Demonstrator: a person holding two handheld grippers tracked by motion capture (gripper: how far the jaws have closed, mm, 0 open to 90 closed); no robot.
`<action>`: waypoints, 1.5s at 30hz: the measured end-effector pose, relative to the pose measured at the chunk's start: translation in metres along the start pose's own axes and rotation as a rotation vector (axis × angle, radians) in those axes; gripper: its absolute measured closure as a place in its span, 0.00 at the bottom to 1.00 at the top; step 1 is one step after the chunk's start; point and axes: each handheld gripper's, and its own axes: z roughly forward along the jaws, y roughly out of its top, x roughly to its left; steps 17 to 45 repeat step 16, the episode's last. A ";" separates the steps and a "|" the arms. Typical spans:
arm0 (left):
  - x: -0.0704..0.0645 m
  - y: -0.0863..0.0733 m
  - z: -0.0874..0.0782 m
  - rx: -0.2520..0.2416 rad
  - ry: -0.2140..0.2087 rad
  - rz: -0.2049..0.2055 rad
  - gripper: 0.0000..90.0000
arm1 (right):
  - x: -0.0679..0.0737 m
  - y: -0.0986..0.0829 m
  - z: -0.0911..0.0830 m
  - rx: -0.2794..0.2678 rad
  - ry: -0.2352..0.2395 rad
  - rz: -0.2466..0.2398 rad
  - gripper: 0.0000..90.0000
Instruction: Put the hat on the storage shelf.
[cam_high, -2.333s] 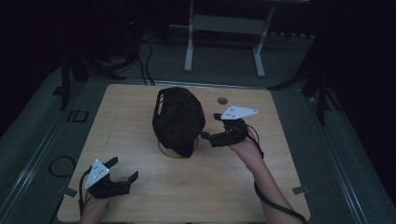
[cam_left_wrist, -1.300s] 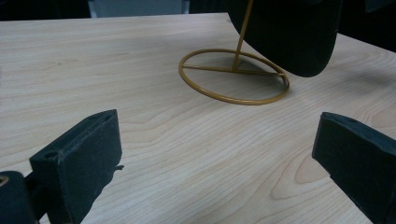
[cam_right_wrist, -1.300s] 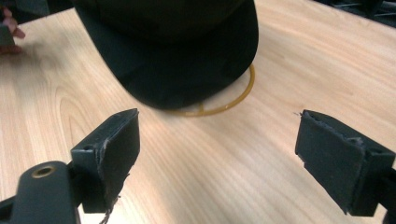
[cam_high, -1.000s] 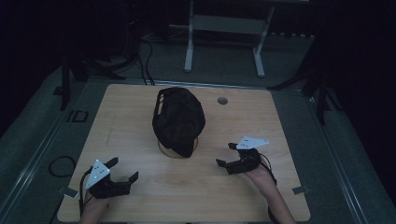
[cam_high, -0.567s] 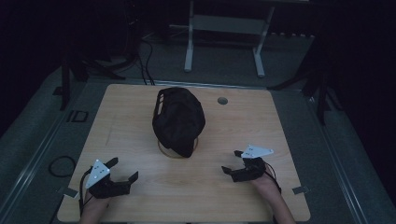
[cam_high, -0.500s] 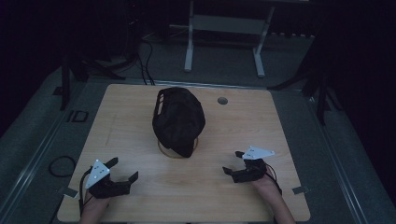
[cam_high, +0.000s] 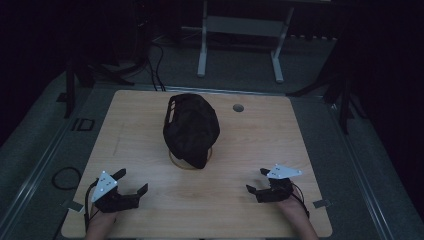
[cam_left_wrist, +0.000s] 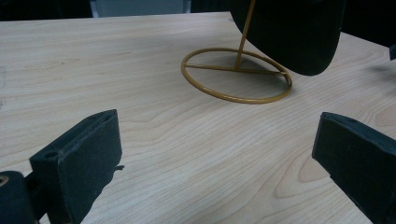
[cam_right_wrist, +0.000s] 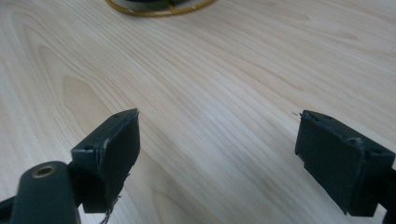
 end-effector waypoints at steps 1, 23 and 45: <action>0.000 0.000 0.000 0.000 -0.001 -0.001 0.02 | -0.001 -0.003 -0.001 0.004 -0.015 0.005 0.15; -0.001 -0.001 0.001 0.009 -0.003 0.002 0.02 | -0.010 -0.010 -0.008 -0.037 -0.068 0.061 0.15; -0.001 -0.001 0.001 0.009 -0.003 0.002 0.02 | -0.010 -0.010 -0.008 -0.037 -0.068 0.061 0.15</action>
